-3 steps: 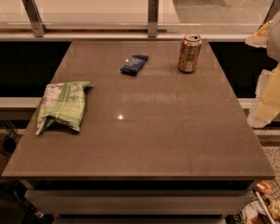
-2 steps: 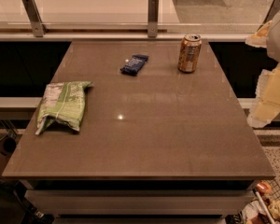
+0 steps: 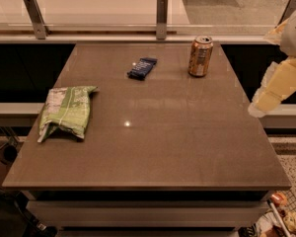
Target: Move orange can near green jalapeno chip bag
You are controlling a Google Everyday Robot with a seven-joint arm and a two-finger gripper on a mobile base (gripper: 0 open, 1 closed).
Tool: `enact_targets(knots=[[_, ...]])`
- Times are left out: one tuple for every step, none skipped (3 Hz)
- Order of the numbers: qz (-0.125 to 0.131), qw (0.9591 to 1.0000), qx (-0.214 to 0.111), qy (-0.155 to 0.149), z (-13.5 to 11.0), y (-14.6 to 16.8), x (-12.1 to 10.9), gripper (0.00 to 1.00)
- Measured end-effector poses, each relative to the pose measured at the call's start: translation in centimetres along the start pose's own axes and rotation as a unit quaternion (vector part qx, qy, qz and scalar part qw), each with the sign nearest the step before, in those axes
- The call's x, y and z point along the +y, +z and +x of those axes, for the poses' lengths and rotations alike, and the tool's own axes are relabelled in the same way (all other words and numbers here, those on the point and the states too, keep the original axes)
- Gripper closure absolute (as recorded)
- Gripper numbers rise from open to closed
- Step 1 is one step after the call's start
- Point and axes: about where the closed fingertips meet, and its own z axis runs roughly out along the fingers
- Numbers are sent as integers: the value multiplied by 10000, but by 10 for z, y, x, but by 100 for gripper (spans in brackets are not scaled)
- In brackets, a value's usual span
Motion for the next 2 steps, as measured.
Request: enact_targets(knots=[[193, 9970, -445, 611, 6, 20, -32, 0], [371, 9892, -976, 1033, 11, 41, -67, 0]])
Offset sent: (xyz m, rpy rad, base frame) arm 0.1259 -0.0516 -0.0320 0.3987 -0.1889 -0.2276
